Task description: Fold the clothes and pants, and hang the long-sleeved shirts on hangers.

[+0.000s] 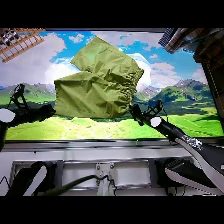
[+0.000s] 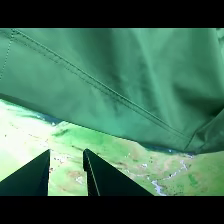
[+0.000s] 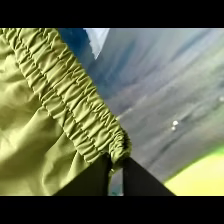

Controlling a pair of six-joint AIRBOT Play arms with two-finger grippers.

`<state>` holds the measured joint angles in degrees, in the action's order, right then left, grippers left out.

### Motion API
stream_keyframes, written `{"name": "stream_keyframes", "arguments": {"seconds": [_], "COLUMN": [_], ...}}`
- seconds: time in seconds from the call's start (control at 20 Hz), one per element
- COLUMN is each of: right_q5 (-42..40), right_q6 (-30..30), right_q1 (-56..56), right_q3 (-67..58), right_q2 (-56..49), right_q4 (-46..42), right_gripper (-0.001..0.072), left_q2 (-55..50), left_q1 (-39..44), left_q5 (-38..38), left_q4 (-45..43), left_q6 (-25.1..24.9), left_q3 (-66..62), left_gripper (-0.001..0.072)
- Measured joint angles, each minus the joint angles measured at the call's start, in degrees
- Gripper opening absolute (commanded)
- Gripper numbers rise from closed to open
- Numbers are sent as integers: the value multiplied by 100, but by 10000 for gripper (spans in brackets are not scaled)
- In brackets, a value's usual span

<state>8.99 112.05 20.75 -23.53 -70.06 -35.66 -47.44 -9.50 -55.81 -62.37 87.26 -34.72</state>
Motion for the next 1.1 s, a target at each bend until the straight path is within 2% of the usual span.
{"name": "stream_keyframes", "arguments": {"seconds": [0.35,0.45,0.5,0.75,1.1], "right_q5": [-26,13,44,146,219], "right_q6": [-11,-72,-114,-306,-367], "right_q1": [0,-4,-4,-7,-7], "right_q3": [-7,-11,-13,-15,-15], "right_q2": [-35,-35,-35,-35,-35], "right_q4": [79,81,83,81,35], "right_gripper": [39,39,39,39,39], "left_q2": [0,0,0,-81,-667], "left_q1": [0,-31,-72,-487,-669], "left_q5": [-61,-90,-87,321,1082], "left_q4": [-92,-352,-487,-555,275], "left_q6": [4,181,323,715,599], "left_q3": [31,142,229,732,903], "left_gripper": [229,373,409,408,405]}}
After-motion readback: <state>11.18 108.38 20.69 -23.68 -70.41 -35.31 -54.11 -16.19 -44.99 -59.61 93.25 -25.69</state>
